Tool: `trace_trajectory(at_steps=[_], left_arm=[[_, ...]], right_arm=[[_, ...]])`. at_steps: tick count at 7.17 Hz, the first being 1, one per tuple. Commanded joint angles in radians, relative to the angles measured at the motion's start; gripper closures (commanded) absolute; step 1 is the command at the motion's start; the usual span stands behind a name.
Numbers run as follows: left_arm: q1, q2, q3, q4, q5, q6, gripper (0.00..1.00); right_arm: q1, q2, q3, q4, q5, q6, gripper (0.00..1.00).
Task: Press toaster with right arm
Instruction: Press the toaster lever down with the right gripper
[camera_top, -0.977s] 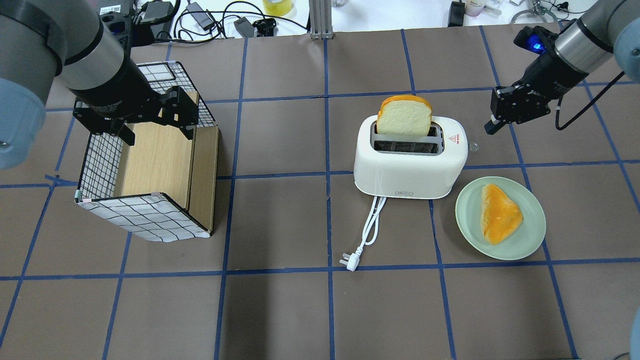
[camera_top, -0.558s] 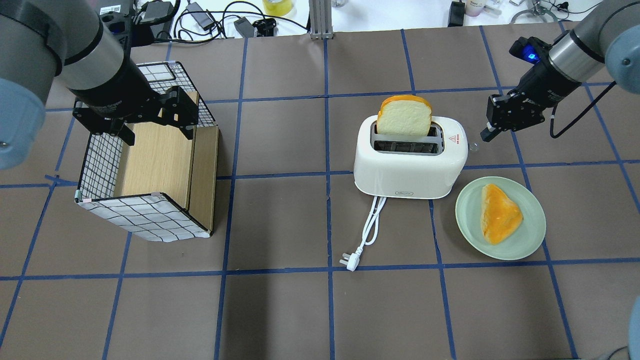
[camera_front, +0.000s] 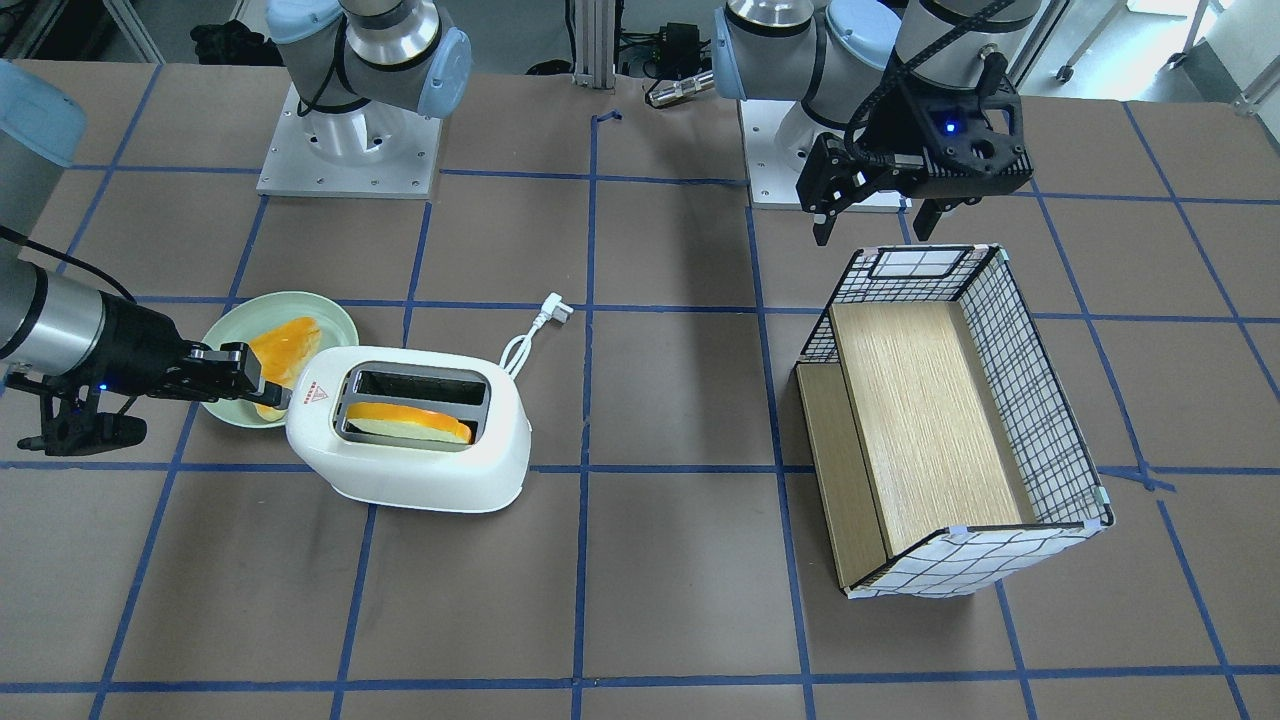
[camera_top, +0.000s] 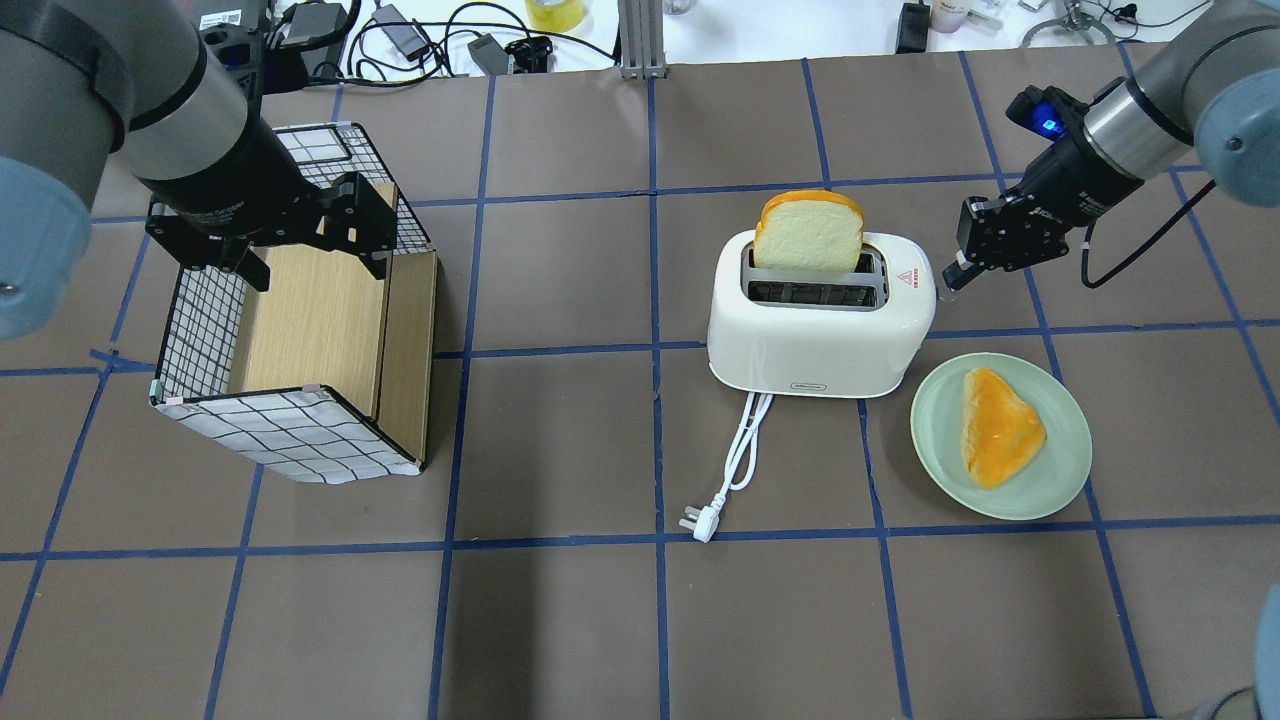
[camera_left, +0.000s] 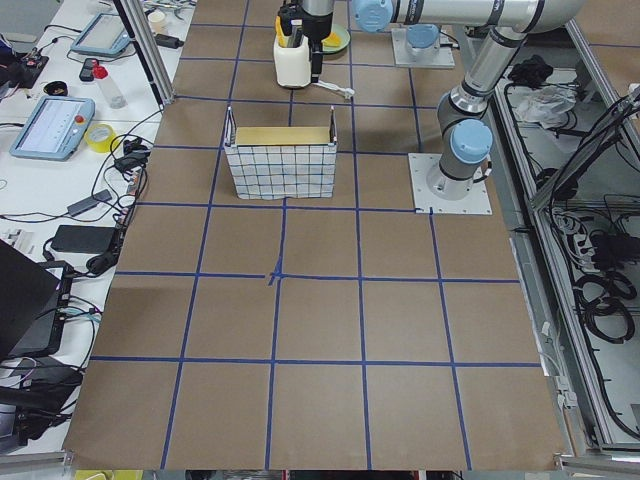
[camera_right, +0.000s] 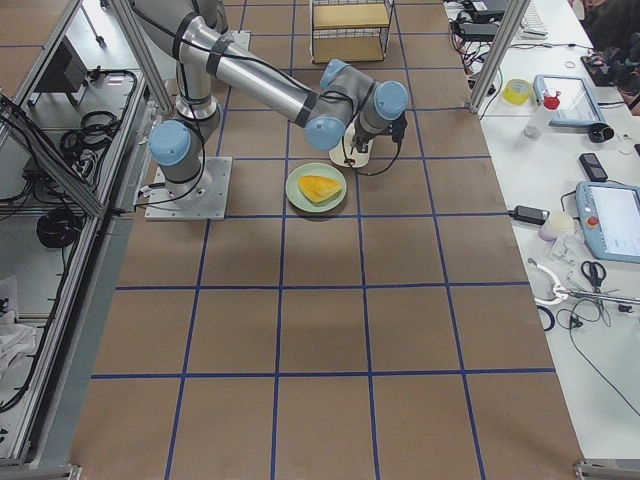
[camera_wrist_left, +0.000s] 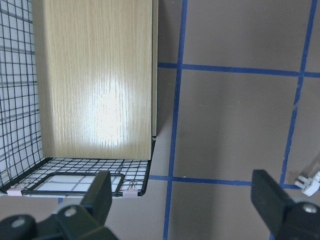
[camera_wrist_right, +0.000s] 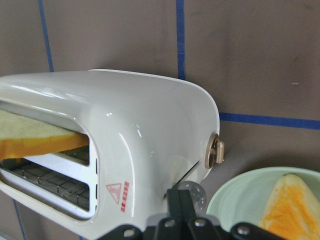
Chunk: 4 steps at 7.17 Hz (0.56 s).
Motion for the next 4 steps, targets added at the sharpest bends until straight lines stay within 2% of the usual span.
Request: trace_trajectory(at_steps=[1, 4], left_arm=[[0.0, -0.002, 0.0, 0.0, 0.0, 0.0, 0.0], [0.0, 0.0, 0.0, 0.0, 0.0, 0.0, 0.0]], right_arm=[[0.0, 0.009, 0.007, -0.018, 0.0, -0.001, 0.96], [0.0, 0.009, 0.03, -0.03, -0.001, -0.009, 0.96]])
